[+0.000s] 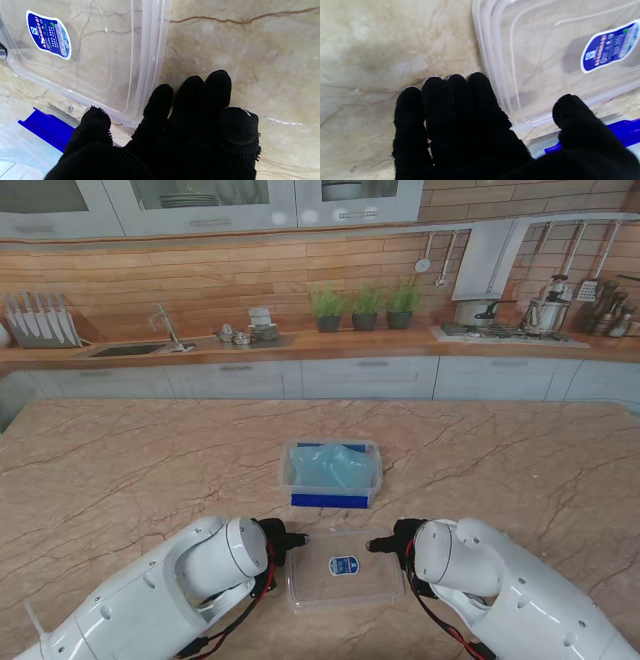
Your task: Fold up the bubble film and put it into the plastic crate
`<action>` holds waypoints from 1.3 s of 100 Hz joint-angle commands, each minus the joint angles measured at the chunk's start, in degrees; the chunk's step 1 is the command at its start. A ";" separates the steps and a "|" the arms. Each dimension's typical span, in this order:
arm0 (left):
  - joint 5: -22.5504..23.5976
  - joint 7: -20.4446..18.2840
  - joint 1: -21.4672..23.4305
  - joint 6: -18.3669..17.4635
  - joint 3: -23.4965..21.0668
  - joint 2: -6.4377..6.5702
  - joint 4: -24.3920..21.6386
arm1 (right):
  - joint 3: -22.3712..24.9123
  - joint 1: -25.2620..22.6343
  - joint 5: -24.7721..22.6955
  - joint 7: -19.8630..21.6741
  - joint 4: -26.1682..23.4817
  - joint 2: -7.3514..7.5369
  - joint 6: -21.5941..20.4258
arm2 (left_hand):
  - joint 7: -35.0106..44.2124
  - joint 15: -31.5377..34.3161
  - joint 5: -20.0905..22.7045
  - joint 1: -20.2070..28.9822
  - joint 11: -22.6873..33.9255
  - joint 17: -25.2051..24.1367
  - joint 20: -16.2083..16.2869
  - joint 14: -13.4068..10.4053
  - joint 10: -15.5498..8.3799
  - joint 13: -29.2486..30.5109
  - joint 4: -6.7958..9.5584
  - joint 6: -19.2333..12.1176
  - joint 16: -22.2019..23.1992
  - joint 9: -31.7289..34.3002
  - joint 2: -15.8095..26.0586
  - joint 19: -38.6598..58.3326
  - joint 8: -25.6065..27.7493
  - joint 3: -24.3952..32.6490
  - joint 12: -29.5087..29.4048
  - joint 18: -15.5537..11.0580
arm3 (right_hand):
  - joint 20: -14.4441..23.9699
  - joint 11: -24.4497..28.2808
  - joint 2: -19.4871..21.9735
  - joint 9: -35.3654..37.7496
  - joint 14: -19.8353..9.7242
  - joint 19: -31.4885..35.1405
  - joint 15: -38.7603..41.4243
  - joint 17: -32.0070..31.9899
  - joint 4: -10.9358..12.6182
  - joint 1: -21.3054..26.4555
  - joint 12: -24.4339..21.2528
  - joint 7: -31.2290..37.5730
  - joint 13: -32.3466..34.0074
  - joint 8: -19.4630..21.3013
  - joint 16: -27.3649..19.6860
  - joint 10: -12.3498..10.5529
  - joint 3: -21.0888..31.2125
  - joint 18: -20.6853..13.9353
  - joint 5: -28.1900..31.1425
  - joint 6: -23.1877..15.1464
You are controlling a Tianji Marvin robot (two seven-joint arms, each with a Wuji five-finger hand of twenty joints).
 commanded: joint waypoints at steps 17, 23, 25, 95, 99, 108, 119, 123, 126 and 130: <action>0.90 -1.00 4.43 -1.57 -1.62 0.39 -1.13 | 0.97 -3.27 1.90 1.33 -0.01 -0.83 -2.30 | -10.50 -1.30 -2.96 0.62 -9.68 -0.98 1.80 3.20 2.34 -2.19 1.95 -2.99 0.14 -3.82 2.08 0.10 -5.97 -0.56 -4.20 -1.38 | 2.08 2.63 2.43 1.47 3.22 7.60 3.12 0.22 1.21 -0.91 0.79 -19.74 3.24 -5.34 0.71 5.01 -0.51 -3.54 -3.95 -7.25; 0.99 -0.76 5.24 -2.26 -2.48 0.31 -1.83 | 1.58 -3.88 1.65 1.47 -0.53 -0.90 -2.94 | -10.28 -1.63 -2.98 0.68 -9.98 -1.39 1.85 3.02 2.22 -2.45 1.93 -3.10 0.01 -4.05 2.06 -0.27 -5.81 -0.56 -4.33 -1.20 | 2.06 2.63 2.48 1.55 3.22 7.59 3.12 0.22 1.22 -0.85 0.78 -19.69 3.24 -5.37 0.71 4.97 -0.52 -3.53 -3.89 -7.35; 1.01 -0.75 5.47 -2.51 -2.71 0.31 -2.04 | 1.83 -4.11 1.59 1.46 -0.70 -0.95 -3.17 | -10.23 -1.82 -3.01 0.65 -10.10 -1.60 1.87 2.98 2.08 -2.58 1.92 -3.27 -0.06 -4.09 2.08 -0.47 -5.76 -0.58 -4.39 -1.14 | 2.05 2.63 2.44 1.56 3.22 7.60 3.12 0.22 1.22 -0.83 0.77 -19.68 3.23 -5.38 0.71 4.95 -0.54 -3.53 -3.87 -7.36; 1.20 3.47 12.21 -8.49 -8.99 -1.26 -7.28 | 9.41 -11.47 1.83 -1.48 -5.41 -2.81 -10.22 | -10.78 -9.13 -0.68 2.38 -15.01 -6.90 2.95 3.88 1.85 -6.41 1.87 -3.31 -3.09 -3.76 0.36 -9.01 -4.97 -0.32 -6.75 3.11 | 1.78 2.60 1.99 1.79 3.28 7.30 3.03 0.07 1.31 -0.37 0.67 -20.61 3.37 -6.77 0.76 5.08 -0.66 -3.29 -4.29 -7.51; 1.07 3.58 12.50 -8.80 -9.29 -1.30 -7.59 | 9.72 -11.82 1.80 -1.66 -5.72 -2.89 -10.61 | -10.83 -9.21 -0.52 2.38 -15.07 -6.92 2.95 3.92 1.77 -6.39 1.86 -3.32 -3.13 -3.72 0.37 -9.20 -4.99 -0.33 -6.79 3.26 | 1.77 2.59 2.00 1.79 3.27 7.29 3.02 0.07 1.31 -0.36 0.66 -20.85 3.37 -7.03 0.76 5.08 -0.64 -3.29 -4.34 -7.45; 0.86 3.60 13.12 -9.46 -9.93 -1.28 -8.24 | 10.47 -12.66 1.80 -2.17 -6.50 -3.10 -11.48 | -10.93 -9.33 0.02 2.40 -15.11 -6.73 3.06 3.77 1.59 -6.15 1.91 -3.48 -3.25 -3.26 0.24 -9.65 -4.97 -0.33 -6.85 3.85 | 1.76 2.59 1.90 1.83 3.27 7.29 3.01 0.07 1.32 -0.32 0.64 -21.05 3.37 -7.41 0.77 5.04 -0.63 -3.29 -4.18 -7.57; 0.77 3.98 13.92 -10.27 -10.73 -1.38 -8.86 | 11.37 -13.73 1.88 -2.96 -7.36 -3.40 -12.67 | -10.72 -9.47 0.91 2.42 -15.04 -6.13 3.16 3.69 1.28 -5.74 1.95 -3.61 -3.39 -2.32 -0.05 -9.83 -4.86 -0.31 -6.90 4.74 | 1.75 2.58 1.80 1.90 3.27 7.29 3.00 0.07 1.33 -0.31 0.62 -21.20 3.38 -7.71 0.79 5.07 -0.60 -3.28 -4.23 -7.49; 0.75 4.01 14.19 -10.52 -11.03 -1.36 -9.10 | 11.60 -14.07 1.95 -3.23 -7.60 -3.49 -13.10 | -10.75 -9.75 1.07 2.46 -15.23 -6.12 3.21 3.44 1.19 -5.50 1.98 -3.64 -3.57 -2.15 -0.07 -9.88 -4.88 -0.25 -7.02 4.77 | 1.75 2.58 1.72 1.93 3.27 7.30 3.00 0.07 1.34 -0.26 0.62 -21.45 3.38 -7.90 0.79 5.07 -0.58 -3.28 -4.64 -7.35; 0.66 4.00 14.42 -10.67 -11.31 -1.36 -9.32 | 11.73 -14.28 2.02 -3.38 -7.76 -3.54 -13.37 | -10.77 -9.90 1.19 2.41 -15.32 -6.12 3.24 3.40 1.12 -5.47 1.98 -3.58 -3.66 -2.04 -0.14 -9.90 -4.89 -0.28 -7.07 4.77 | 1.74 2.58 1.68 1.95 3.28 7.29 3.01 0.09 1.35 -0.23 0.61 -21.75 3.42 -8.11 0.79 5.07 -0.56 -3.23 -5.09 -7.24; 0.43 4.14 14.80 -10.94 -11.74 -1.41 -9.62 | 11.88 -14.54 2.14 -3.49 -8.00 -3.59 -13.66 | -10.82 -10.11 1.32 2.45 -15.51 -6.19 3.22 3.33 1.10 -5.50 2.01 -3.62 -3.77 -1.99 -0.14 -10.04 -4.92 -0.23 -7.17 4.74 | 1.73 2.55 1.64 1.95 3.28 7.27 2.99 0.10 1.35 -0.23 0.60 -22.05 3.46 -8.42 0.78 5.08 -0.54 -3.15 -5.27 -7.18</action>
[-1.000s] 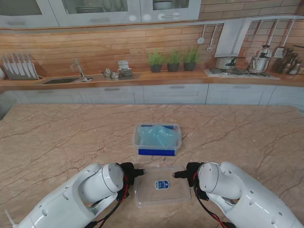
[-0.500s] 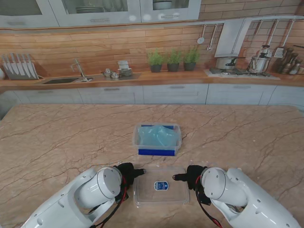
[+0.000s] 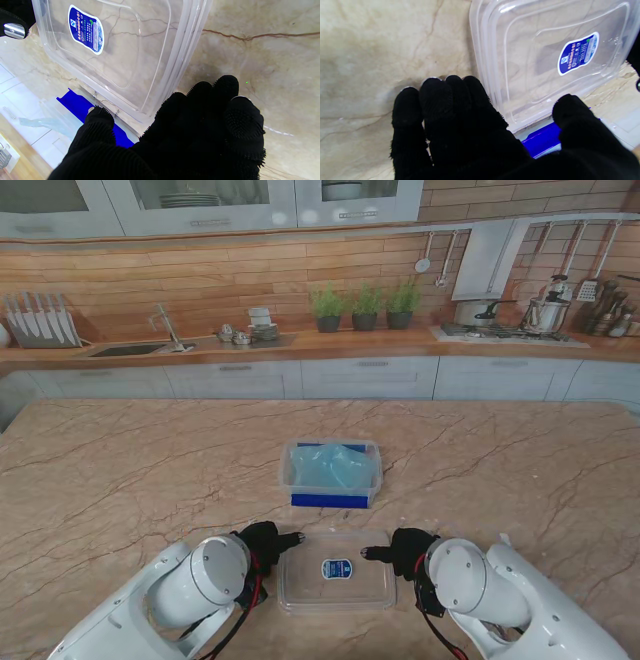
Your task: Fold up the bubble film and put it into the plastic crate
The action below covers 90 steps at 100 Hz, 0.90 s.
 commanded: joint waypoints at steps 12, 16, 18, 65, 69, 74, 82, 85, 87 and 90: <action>-1.91 -0.16 2.25 -2.36 -1.02 -1.43 -3.10 | -0.38 -1.67 0.98 -0.03 -2.79 -1.53 -2.32 | 2.31 -0.14 2.84 1.43 -3.62 0.68 1.09 -0.59 -3.30 0.14 2.05 -11.88 -0.31 0.09 -0.19 -0.57 0.34 -0.19 -1.40 1.04 | 1.71 2.77 1.57 2.40 1.93 6.81 2.32 0.10 1.35 -0.19 0.53 -9.53 3.46 -4.10 0.76 2.87 -0.50 -5.09 -5.53 -11.63; -2.01 -0.04 2.62 -2.74 -1.42 -1.45 -3.42 | -0.11 -2.04 0.98 -0.40 -3.06 -1.65 -2.71 | 2.34 -0.20 2.94 1.41 -3.63 0.69 1.09 -0.56 -3.29 0.22 2.05 -11.96 -0.35 0.18 -0.23 -0.61 0.36 -0.20 -1.41 1.06 | 1.71 2.79 1.48 2.46 1.91 6.83 2.34 0.15 1.35 -0.18 0.53 -9.59 3.54 -4.29 0.76 2.94 -0.48 -5.06 -5.39 -11.58; -2.05 -0.02 2.82 -2.94 -1.63 -1.44 -3.60 | 0.04 -2.23 1.02 -0.62 -3.20 -1.71 -2.94 | 2.33 -0.24 2.91 1.41 -3.63 0.69 1.10 -0.56 -3.32 0.23 2.05 -11.99 -0.38 0.23 -0.21 -0.62 0.36 -0.19 -1.42 1.07 | 1.71 2.81 1.42 2.50 1.90 6.85 2.37 0.21 1.35 -0.17 0.53 -9.60 3.59 -4.36 0.77 2.94 -0.48 -5.00 -5.33 -11.57; -3.04 1.64 5.17 -5.57 -4.70 -1.93 -5.93 | 1.49 -4.10 1.74 -4.25 -6.05 -2.76 -5.92 | 2.32 -0.61 3.15 1.41 -3.82 0.12 0.90 -0.58 -3.51 -0.01 2.18 -12.24 -0.57 0.22 -0.59 -1.64 0.52 -0.05 -1.51 1.46 | 1.67 3.05 1.00 2.89 1.83 7.12 2.61 0.69 1.37 -0.20 0.58 -9.56 3.96 -5.32 0.80 2.81 -0.25 -4.98 -5.13 -12.05; -3.02 1.70 5.37 -5.76 -4.98 -1.93 -6.13 | 1.61 -4.20 1.70 -4.36 -6.28 -2.80 -6.18 | 2.24 -0.64 3.08 1.39 -3.84 0.07 0.90 -0.60 -3.60 -0.04 2.20 -12.27 -0.57 0.20 -0.55 -1.72 0.51 -0.02 -1.52 1.56 | 1.66 3.05 0.97 2.89 1.80 7.13 2.63 0.70 1.37 -0.22 0.58 -9.52 4.02 -5.36 0.80 2.81 -0.23 -4.96 -5.08 -12.05; -2.84 1.82 5.64 -6.02 -5.30 -1.92 -6.38 | 1.75 -4.29 1.70 -4.52 -6.50 -2.85 -6.46 | 2.23 -0.67 3.13 1.37 -3.85 0.05 0.91 -0.61 -3.51 -0.07 2.21 -12.32 -0.58 0.24 -0.57 -1.79 0.53 0.00 -1.52 1.65 | 1.65 3.05 0.96 2.91 1.72 7.15 2.66 0.75 1.37 -0.27 0.58 -9.47 4.12 -5.39 0.79 2.78 -0.22 -4.95 -5.03 -12.10; -2.58 2.17 6.09 -6.44 -5.76 -1.98 -6.72 | 1.93 -4.34 1.86 -4.92 -6.62 -2.98 -6.78 | 2.24 -0.69 3.14 1.39 -3.88 0.05 0.93 -0.63 -3.60 -0.07 2.21 -12.45 -0.59 0.20 -0.67 -1.82 0.57 0.03 -1.54 1.69 | 1.62 3.07 0.91 2.95 1.76 7.15 2.63 0.75 1.39 -0.24 0.57 -9.41 4.09 -5.47 0.77 2.74 -0.13 -4.93 -5.04 -12.12; -2.64 2.18 6.21 -6.52 -5.96 -1.97 -6.86 | 1.99 -4.33 2.00 -5.15 -6.63 -3.04 -6.87 | 2.21 -0.76 3.10 1.33 -3.94 -0.03 0.93 -0.61 -3.63 -0.23 2.20 -12.39 -0.61 0.09 -0.67 -1.87 0.58 0.01 -1.56 1.68 | 1.61 3.07 0.87 2.95 1.76 7.16 2.63 0.77 1.39 -0.23 0.57 -9.36 4.09 -5.49 0.76 2.74 -0.10 -4.94 -4.98 -12.08; -2.71 2.18 6.29 -6.59 -6.11 -1.98 -6.97 | 2.03 -4.32 2.12 -5.30 -6.63 -3.09 -6.91 | 2.19 -0.80 3.08 1.33 -3.94 -0.08 0.93 -0.57 -3.67 -0.28 2.20 -12.38 -0.62 0.11 -0.65 -1.91 0.58 0.03 -1.56 1.68 | 1.60 3.07 0.86 2.95 1.77 7.16 2.63 0.75 1.39 -0.24 0.57 -9.34 4.10 -5.50 0.76 2.74 -0.09 -4.95 -4.98 -12.11; -2.84 2.23 6.42 -6.72 -6.32 -2.00 -7.12 | 2.09 -4.29 2.30 -5.50 -6.63 -3.15 -6.96 | 2.16 -0.81 3.08 1.37 -3.97 -0.24 0.92 -0.50 -3.49 -0.30 2.21 -12.37 -0.62 0.08 -0.67 -1.99 0.59 0.06 -1.57 1.66 | 1.59 3.05 0.85 2.94 1.79 7.15 2.63 0.73 1.38 -0.26 0.56 -9.30 4.11 -5.52 0.76 2.80 -0.09 -4.92 -4.93 -12.13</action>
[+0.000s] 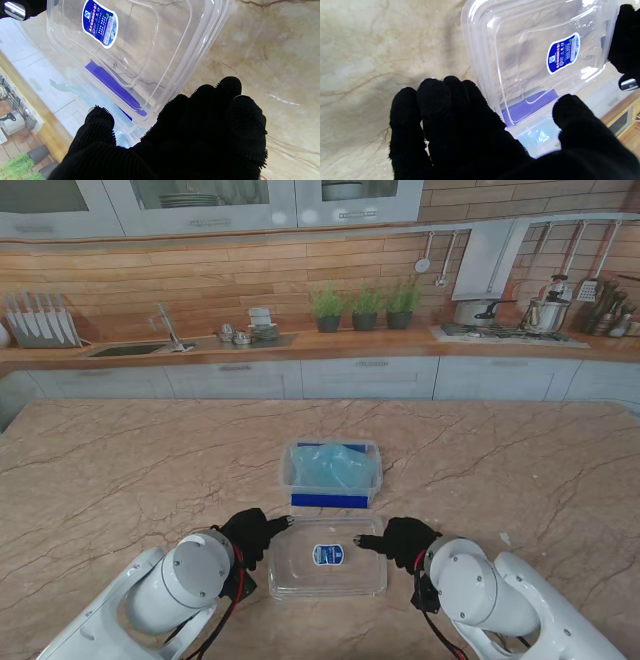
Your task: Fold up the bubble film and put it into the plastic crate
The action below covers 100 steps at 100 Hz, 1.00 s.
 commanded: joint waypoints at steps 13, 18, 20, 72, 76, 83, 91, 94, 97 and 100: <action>-1.39 -0.85 0.99 -2.26 0.33 -1.85 -3.44 | -1.03 0.13 1.97 -0.22 -2.60 -1.99 -1.72 | 4.76 0.61 3.04 1.28 -0.63 -0.04 1.08 -2.27 -5.96 0.41 2.19 -14.77 -0.35 0.60 -0.68 -0.40 0.78 0.05 -0.51 0.05 | 1.57 3.02 0.77 3.11 0.65 7.10 2.51 0.67 1.37 -0.27 0.55 -3.98 3.60 -0.35 0.74 1.23 -0.03 -6.53 -4.07 -14.59; -1.32 -0.81 1.01 -2.45 0.12 -1.86 -3.76 | -0.96 0.38 2.05 -0.14 -2.69 -1.99 -1.66 | 4.77 0.63 3.12 1.35 -0.61 0.05 1.13 -2.21 -5.93 0.44 2.20 -14.67 -0.33 0.62 -0.75 -0.33 0.81 0.09 -0.49 0.07 | 1.56 3.02 0.81 3.11 0.64 7.11 2.52 0.67 1.36 -0.28 0.55 -3.93 3.62 -0.37 0.74 1.23 -0.01 -6.53 -4.03 -14.63; -1.29 -0.77 0.98 -2.53 0.05 -1.87 -3.87 | -0.94 0.51 2.08 -0.06 -2.73 -1.98 -1.64 | 4.77 0.64 3.12 1.30 -0.57 0.10 1.15 -2.17 -5.93 0.47 2.19 -14.67 -0.33 0.72 -0.76 -0.32 0.82 0.06 -0.48 0.12 | 1.56 3.02 0.82 3.11 0.63 7.11 2.52 0.67 1.36 -0.29 0.54 -3.91 3.62 -0.38 0.74 1.23 0.00 -6.52 -4.03 -14.68; -1.10 -1.78 -3.28 -3.45 -0.60 -1.83 -3.70 | -0.83 5.23 3.87 -0.97 -2.21 -2.56 -1.93 | 4.28 0.52 3.01 1.34 -0.84 -0.94 1.35 -2.19 -6.01 0.20 2.10 -14.86 -0.34 0.49 -0.78 -0.24 0.98 -0.13 -0.60 -1.01 | 1.46 2.85 0.53 3.01 0.68 7.08 2.40 0.59 1.32 -0.31 0.46 -3.39 3.48 -0.47 0.70 1.23 0.21 -6.48 -3.79 -15.10; -1.36 -1.83 -3.96 -3.34 -0.45 -1.89 -3.47 | -0.92 5.78 4.00 -0.75 -2.14 -2.54 -1.78 | 4.20 0.46 2.96 1.35 -0.91 -1.03 1.37 -2.11 -5.97 0.07 2.10 -14.83 -0.35 0.44 -0.70 -0.27 0.97 -0.14 -0.63 -0.98 | 1.45 2.84 0.49 3.02 0.68 7.07 2.40 0.59 1.32 -0.31 0.46 -3.36 3.48 -0.48 0.70 1.21 0.22 -6.48 -3.79 -14.99; -1.80 -2.16 -5.33 -3.08 -0.15 -1.92 -3.07 | -1.04 6.86 4.28 -0.39 -1.94 -2.52 -1.56 | 4.09 0.41 2.97 1.31 -0.99 -1.07 1.41 -2.11 -5.93 -0.02 2.07 -14.80 -0.36 0.38 -0.71 -0.28 0.96 -0.21 -0.66 -0.95 | 1.44 2.83 0.47 3.02 0.68 7.07 2.40 0.59 1.32 -0.24 0.46 -3.30 3.48 -0.50 0.70 1.21 0.30 -6.48 -3.72 -15.02; -2.23 -2.77 -6.93 -2.89 0.17 -1.90 -2.61 | -1.17 8.35 4.65 0.23 -1.59 -2.45 -1.34 | 3.92 0.37 2.92 1.29 -1.00 -1.18 1.42 -2.14 -5.99 -0.09 2.06 -14.82 -0.35 0.38 -0.69 -0.35 0.94 -0.25 -0.67 -0.98 | 1.42 2.83 0.52 3.02 0.70 7.03 2.35 0.55 1.32 -0.23 0.45 -3.32 3.40 -0.54 0.69 1.21 0.34 -6.46 -3.79 -15.02; -2.42 -3.09 -7.53 -2.81 0.25 -1.86 -2.46 | -1.20 8.96 4.82 0.51 -1.43 -2.42 -1.29 | 3.84 0.39 2.84 1.30 -1.03 -1.17 1.45 -2.17 -5.99 -0.13 2.06 -14.89 -0.34 0.30 -0.61 -0.32 0.93 -0.24 -0.67 -1.01 | 1.41 2.76 0.45 2.94 0.78 7.00 2.29 0.50 1.30 -0.24 0.43 -3.31 3.37 -0.55 0.67 1.21 0.33 -6.45 -3.79 -15.01; -2.63 -3.44 -8.16 -2.69 0.31 -1.82 -2.31 | -1.23 9.60 4.96 0.79 -1.27 -2.39 -1.24 | 3.82 0.47 2.89 1.24 -0.98 -1.17 1.47 -2.24 -5.94 -0.04 2.05 -14.95 -0.30 0.35 -0.63 -0.30 0.94 -0.29 -0.65 -1.05 | 1.38 2.69 0.43 2.92 0.81 6.92 2.22 0.42 1.29 -0.26 0.40 -3.26 3.31 -0.55 0.65 1.20 0.32 -6.44 -3.71 -15.06; -2.84 -3.73 -8.81 -2.55 0.38 -1.80 -2.10 | -1.26 10.24 5.07 1.11 -1.11 -2.35 -1.18 | 3.80 0.49 2.93 1.25 -0.93 -1.18 1.49 -2.24 -6.01 -0.04 2.05 -14.92 -0.29 0.39 -0.62 -0.28 0.96 -0.29 -0.63 -1.03 | 1.37 2.65 0.45 2.92 0.81 6.89 2.17 0.40 1.28 -0.29 0.38 -3.25 3.27 -0.56 0.64 1.20 0.32 -6.42 -3.73 -15.07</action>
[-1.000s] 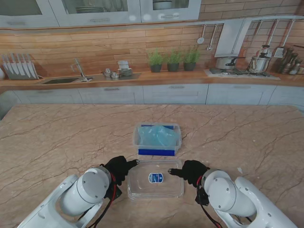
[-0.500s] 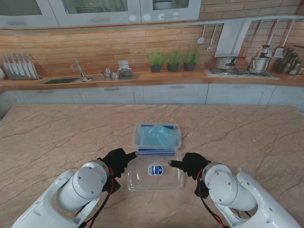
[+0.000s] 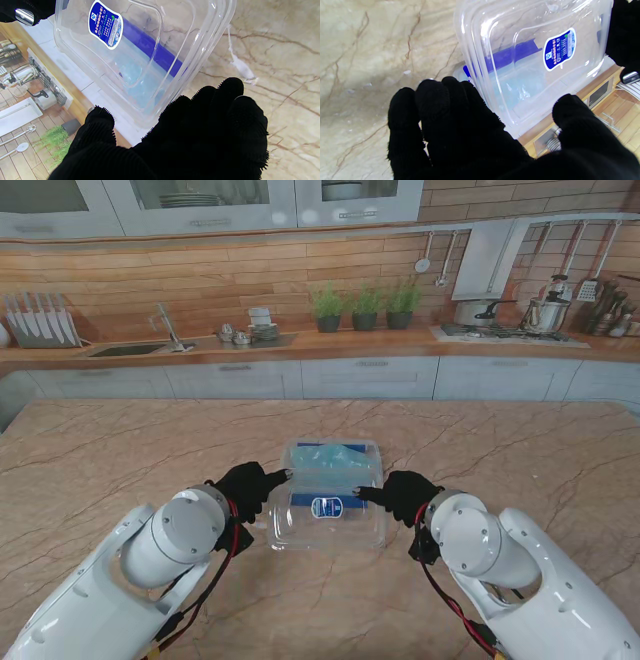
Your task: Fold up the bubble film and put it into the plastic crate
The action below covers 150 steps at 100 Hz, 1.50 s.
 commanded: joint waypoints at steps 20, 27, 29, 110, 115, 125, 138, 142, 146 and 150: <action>-3.97 -3.31 -7.63 -0.03 2.88 -2.32 1.47 | -2.08 7.04 2.77 3.23 0.29 -1.57 -0.83 | 5.04 0.92 2.87 1.22 -0.34 -0.49 1.55 -3.31 -7.34 0.01 2.03 -16.31 -0.23 0.50 -0.59 -0.32 1.03 -0.42 -0.27 -2.31 | 1.28 2.39 0.53 2.79 -0.46 6.64 1.38 0.18 1.27 -0.31 0.29 -3.19 3.01 -0.43 0.57 -0.13 0.35 -7.88 -3.84 -16.43; -4.77 -3.89 -10.29 0.28 3.55 -2.47 3.28 | -2.53 9.25 3.28 3.71 1.74 -1.58 -0.74 | 4.91 0.89 2.84 1.20 -0.38 -0.70 1.59 -3.24 -7.33 -0.09 2.02 -16.27 -0.22 0.42 -0.59 -0.36 1.05 -0.45 -0.29 -2.34 | 1.27 2.31 0.60 2.78 -0.46 6.62 1.35 0.19 1.25 -0.37 0.27 -3.21 3.01 -0.45 0.58 -0.09 0.33 -7.87 -3.89 -16.37; -4.92 -4.10 -11.03 0.34 3.78 -2.50 3.82 | -2.71 9.87 3.37 3.90 2.16 -1.57 -0.71 | 4.87 0.86 2.82 1.17 -0.41 -0.70 1.61 -3.28 -7.43 -0.15 2.01 -16.27 -0.22 0.35 -0.54 -0.35 1.06 -0.47 -0.30 -2.34 | 1.27 2.30 0.60 2.78 -0.46 6.62 1.34 0.19 1.25 -0.33 0.26 -3.20 3.00 -0.46 0.59 -0.09 0.34 -7.86 -3.87 -16.40; -9.93 -5.35 -26.34 1.40 9.70 -5.09 21.10 | -12.22 26.25 9.45 5.48 18.63 -2.69 2.79 | 4.59 0.83 2.50 1.21 -0.21 -1.21 2.00 -3.31 -7.30 -0.63 2.02 -16.34 -0.08 -0.02 -0.35 -0.40 1.61 -0.51 -0.15 -2.56 | 1.24 2.28 0.71 2.60 -0.38 6.40 1.27 -0.15 1.22 -0.40 0.32 -3.20 2.77 -0.57 0.75 -0.02 0.31 -7.83 -4.06 -16.19; -10.20 -5.25 -26.88 1.48 10.01 -5.31 22.07 | -12.49 26.50 9.52 5.23 19.17 -2.79 3.12 | 4.52 0.80 2.46 1.19 -0.22 -1.23 2.01 -3.23 -7.25 -0.67 2.02 -16.31 -0.08 -0.05 -0.34 -0.43 1.60 -0.53 -0.16 -2.53 | 1.26 2.30 0.67 2.60 -0.43 6.43 1.29 -0.15 1.22 -0.40 0.33 -3.18 2.76 -0.57 0.77 0.01 0.30 -7.85 -4.00 -16.19; -10.84 -5.15 -27.96 1.49 10.62 -5.72 23.92 | -12.96 27.13 9.54 4.84 20.29 -2.97 3.50 | 4.46 0.78 2.43 1.22 -0.24 -1.36 2.04 -3.27 -7.26 -0.79 2.03 -16.30 -0.06 -0.22 -0.29 -0.48 1.62 -0.50 -0.15 -2.53 | 1.28 2.34 0.70 2.61 -0.33 6.45 1.32 -0.17 1.22 -0.38 0.34 -3.18 2.78 -0.58 0.78 -0.01 0.30 -7.85 -4.01 -16.24; -11.53 -5.23 -29.47 1.28 11.59 -6.20 26.23 | -13.68 28.31 9.46 4.53 22.03 -3.17 3.83 | 4.38 0.69 2.29 1.19 -0.32 -1.57 2.08 -3.25 -7.32 -1.01 2.03 -16.41 -0.07 -0.40 -0.27 -0.55 1.63 -0.53 -0.17 -2.48 | 1.31 2.40 0.72 2.63 -0.45 6.50 1.38 -0.10 1.23 -0.39 0.35 -3.17 2.88 -0.58 0.79 -0.04 0.30 -7.90 -4.03 -16.25; -11.75 -5.33 -29.91 1.13 11.88 -6.33 26.89 | -13.97 28.75 9.50 4.44 22.67 -3.26 3.93 | 4.36 0.69 2.24 1.18 -0.28 -1.68 2.08 -3.31 -7.37 -1.01 2.03 -16.37 -0.06 -0.37 -0.28 -0.60 1.63 -0.54 -0.15 -2.56 | 1.31 2.43 0.72 2.65 -0.48 6.51 1.38 -0.06 1.24 -0.40 0.36 -3.18 2.85 -0.59 0.79 -0.07 0.30 -7.91 -4.06 -16.31; -11.94 -5.43 -30.34 1.05 12.17 -6.44 27.51 | -14.30 29.25 9.62 4.38 23.35 -3.35 4.03 | 4.33 0.63 2.20 1.21 -0.32 -1.74 2.08 -3.28 -7.40 -1.12 2.04 -16.37 -0.07 -0.49 -0.24 -0.64 1.63 -0.51 -0.17 -2.60 | 1.31 2.43 0.68 2.63 -0.43 6.50 1.37 -0.10 1.23 -0.42 0.36 -3.18 2.81 -0.59 0.79 -0.08 0.28 -7.94 -4.08 -16.30; -12.09 -5.57 -30.76 0.89 12.46 -6.54 28.16 | -14.66 29.75 9.79 4.36 24.05 -3.43 4.12 | 4.26 0.58 2.11 1.19 -0.32 -1.79 2.09 -3.33 -7.40 -1.21 2.02 -16.38 -0.08 -0.49 -0.28 -0.67 1.61 -0.54 -0.17 -2.60 | 1.31 2.43 0.74 2.57 -0.46 6.48 1.37 -0.15 1.25 -0.39 0.36 -3.15 2.77 -0.58 0.79 -0.09 0.31 -7.95 -4.03 -16.31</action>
